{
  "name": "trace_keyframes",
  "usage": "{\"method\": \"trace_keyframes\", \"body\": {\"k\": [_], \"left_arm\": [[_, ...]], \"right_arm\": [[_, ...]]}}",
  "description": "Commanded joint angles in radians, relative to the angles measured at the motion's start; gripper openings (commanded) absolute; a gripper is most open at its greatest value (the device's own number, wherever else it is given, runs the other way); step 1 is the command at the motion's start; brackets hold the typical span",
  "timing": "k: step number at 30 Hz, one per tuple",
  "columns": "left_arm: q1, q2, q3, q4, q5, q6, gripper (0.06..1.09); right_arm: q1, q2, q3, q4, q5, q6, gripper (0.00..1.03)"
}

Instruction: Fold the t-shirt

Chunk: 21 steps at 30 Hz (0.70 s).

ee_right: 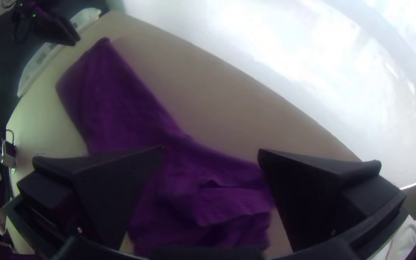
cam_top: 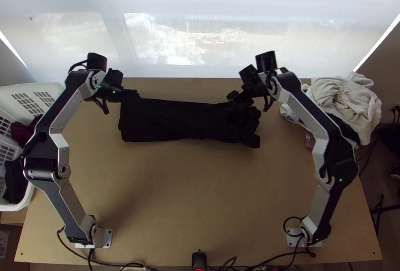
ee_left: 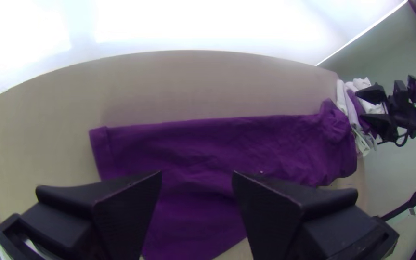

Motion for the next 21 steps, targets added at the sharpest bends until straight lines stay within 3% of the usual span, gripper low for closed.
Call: {"method": "trace_keyframes", "body": {"k": [1, 8, 21], "left_arm": [[-0.082, -0.02, -0.056, -0.015, 0.031, -0.006, 0.78], [-0.095, 0.057, -0.106, 0.021, 0.029, 0.017, 0.78], [-0.045, 0.12, -0.158, 0.024, 0.008, 0.054, 0.78]], "right_arm": [[0.15, -0.036, -0.096, -0.035, -0.008, 0.004, 0.98], [0.106, -0.007, -0.253, 0.039, -0.008, 0.0, 0.98], [-0.051, 0.066, -0.288, 0.076, -0.005, -0.002, 0.98]]}}
